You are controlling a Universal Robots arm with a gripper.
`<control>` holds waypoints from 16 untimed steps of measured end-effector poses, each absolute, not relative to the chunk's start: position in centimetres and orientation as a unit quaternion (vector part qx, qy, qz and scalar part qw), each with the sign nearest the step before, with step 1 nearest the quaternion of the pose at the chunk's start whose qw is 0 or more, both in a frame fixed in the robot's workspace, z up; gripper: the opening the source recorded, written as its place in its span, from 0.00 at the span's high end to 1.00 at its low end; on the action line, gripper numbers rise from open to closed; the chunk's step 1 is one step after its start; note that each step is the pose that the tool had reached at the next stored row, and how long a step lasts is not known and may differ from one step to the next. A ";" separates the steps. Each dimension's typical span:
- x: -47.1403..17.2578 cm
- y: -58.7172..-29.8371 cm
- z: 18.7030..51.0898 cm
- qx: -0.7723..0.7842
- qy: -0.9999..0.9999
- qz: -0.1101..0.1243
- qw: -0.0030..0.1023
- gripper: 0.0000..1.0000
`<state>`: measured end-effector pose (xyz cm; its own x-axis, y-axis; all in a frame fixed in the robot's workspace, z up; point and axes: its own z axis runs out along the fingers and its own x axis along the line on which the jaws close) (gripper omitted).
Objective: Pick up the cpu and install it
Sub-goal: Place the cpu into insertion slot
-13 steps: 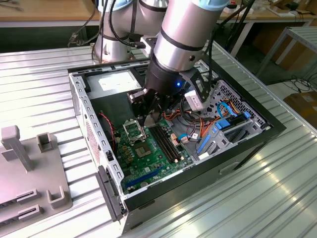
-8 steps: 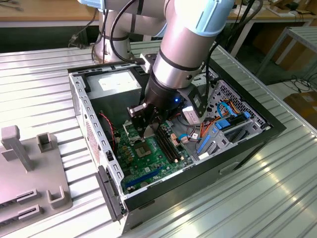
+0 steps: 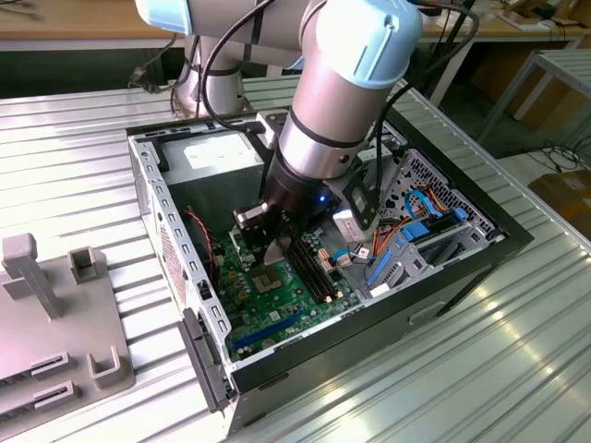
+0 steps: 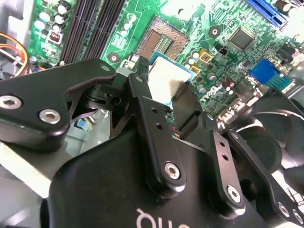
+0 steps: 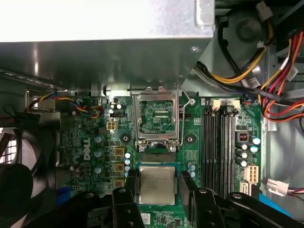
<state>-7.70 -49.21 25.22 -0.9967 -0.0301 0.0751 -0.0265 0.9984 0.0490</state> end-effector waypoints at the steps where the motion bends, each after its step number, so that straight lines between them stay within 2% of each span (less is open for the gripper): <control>1: -7.7 -49.4 25.0 0.015 -0.999 -0.024 0.038 0.55; 16: -7.7 -49.6 21.0 0.017 -0.999 -0.024 0.038 0.55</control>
